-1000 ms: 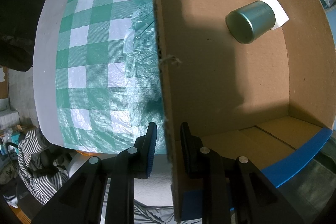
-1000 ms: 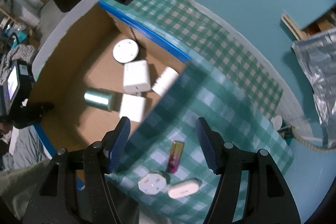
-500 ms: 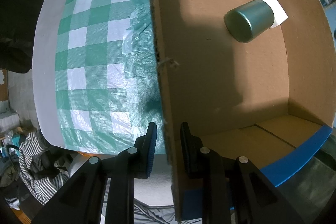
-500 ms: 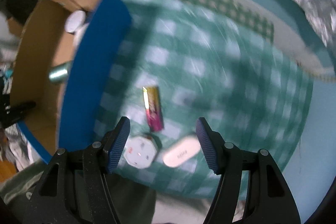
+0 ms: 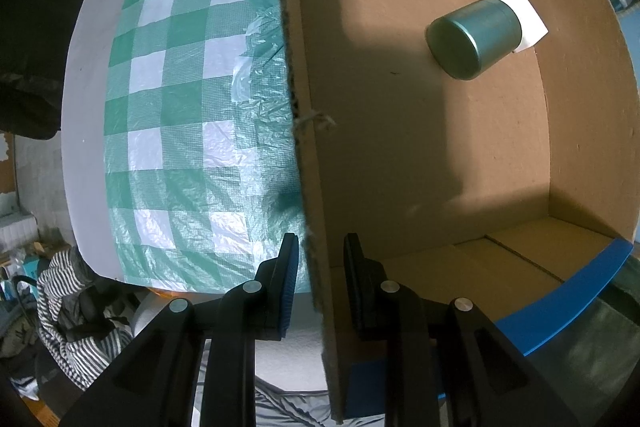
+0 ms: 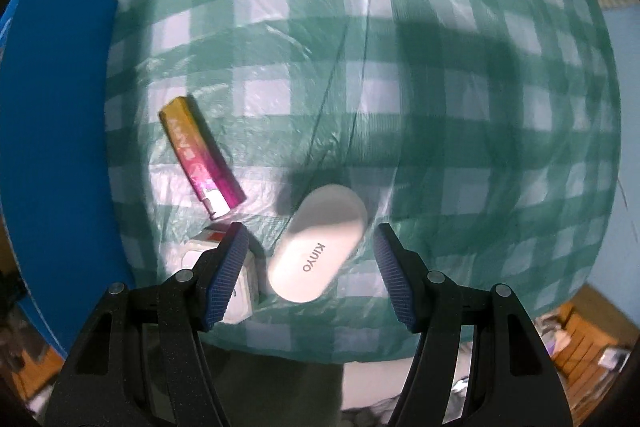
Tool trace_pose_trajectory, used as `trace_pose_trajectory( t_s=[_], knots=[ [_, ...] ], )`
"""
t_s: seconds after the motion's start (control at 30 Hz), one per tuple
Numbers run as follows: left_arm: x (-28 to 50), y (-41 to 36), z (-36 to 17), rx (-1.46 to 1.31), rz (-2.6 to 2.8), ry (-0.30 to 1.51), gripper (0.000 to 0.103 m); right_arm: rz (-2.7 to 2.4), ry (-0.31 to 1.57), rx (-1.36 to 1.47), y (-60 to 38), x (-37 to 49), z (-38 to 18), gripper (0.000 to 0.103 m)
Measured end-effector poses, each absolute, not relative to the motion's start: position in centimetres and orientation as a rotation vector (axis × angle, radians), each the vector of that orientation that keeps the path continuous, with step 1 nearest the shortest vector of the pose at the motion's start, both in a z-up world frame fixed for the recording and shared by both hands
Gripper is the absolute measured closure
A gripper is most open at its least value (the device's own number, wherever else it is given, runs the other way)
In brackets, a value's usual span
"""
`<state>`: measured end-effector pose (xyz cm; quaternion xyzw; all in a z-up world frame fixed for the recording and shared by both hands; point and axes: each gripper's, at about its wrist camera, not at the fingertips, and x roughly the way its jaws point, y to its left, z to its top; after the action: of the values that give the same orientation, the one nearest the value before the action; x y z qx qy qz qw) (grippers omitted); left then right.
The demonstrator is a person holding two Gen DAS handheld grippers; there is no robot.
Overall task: Organize rigid objects
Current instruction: 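Move the right tool back and grasp the white earbud case, then carry the white earbud case into the box with the right tool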
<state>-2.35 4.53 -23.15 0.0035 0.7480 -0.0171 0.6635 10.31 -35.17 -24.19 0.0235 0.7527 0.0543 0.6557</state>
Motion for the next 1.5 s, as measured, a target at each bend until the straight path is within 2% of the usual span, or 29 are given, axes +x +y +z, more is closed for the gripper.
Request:
trace_pose_trajectory(
  t_s=[0.17,0.23,0.33,0.4,0.73,1.17,1.5],
  knots=[
    [-2.3,4.8,-23.2,0.007,-0.043,1.694,0.08,0.129,1.713,0.058,-35.1,9.8,-25.4,0.04],
    [-2.3,4.9,-23.3,0.01,-0.044,1.694,0.08,0.133,1.714,0.053,-35.1,9.7,-25.7,0.052],
    [-2.4,4.9,-23.2,0.013,-0.044,1.693,0.08,0.157,1.715,0.023,-34.7,9.5,-25.9,0.062],
    [-2.4,5.0,-23.2,0.009,-0.044,1.693,0.08,0.184,1.702,-0.027,-34.2,9.4,-25.8,0.065],
    [-2.4,4.9,-23.2,0.007,-0.041,1.693,0.08,0.32,1.615,-0.35,-30.5,9.3,-25.3,0.066],
    [-2.7,5.0,-23.1,0.007,-0.037,1.691,0.08,0.332,1.614,-0.319,-30.9,9.9,-25.5,0.066],
    [-2.5,5.0,-23.0,0.012,-0.04,1.689,0.08,0.392,1.559,-0.295,-30.5,11.6,-21.2,0.066]
  ],
)
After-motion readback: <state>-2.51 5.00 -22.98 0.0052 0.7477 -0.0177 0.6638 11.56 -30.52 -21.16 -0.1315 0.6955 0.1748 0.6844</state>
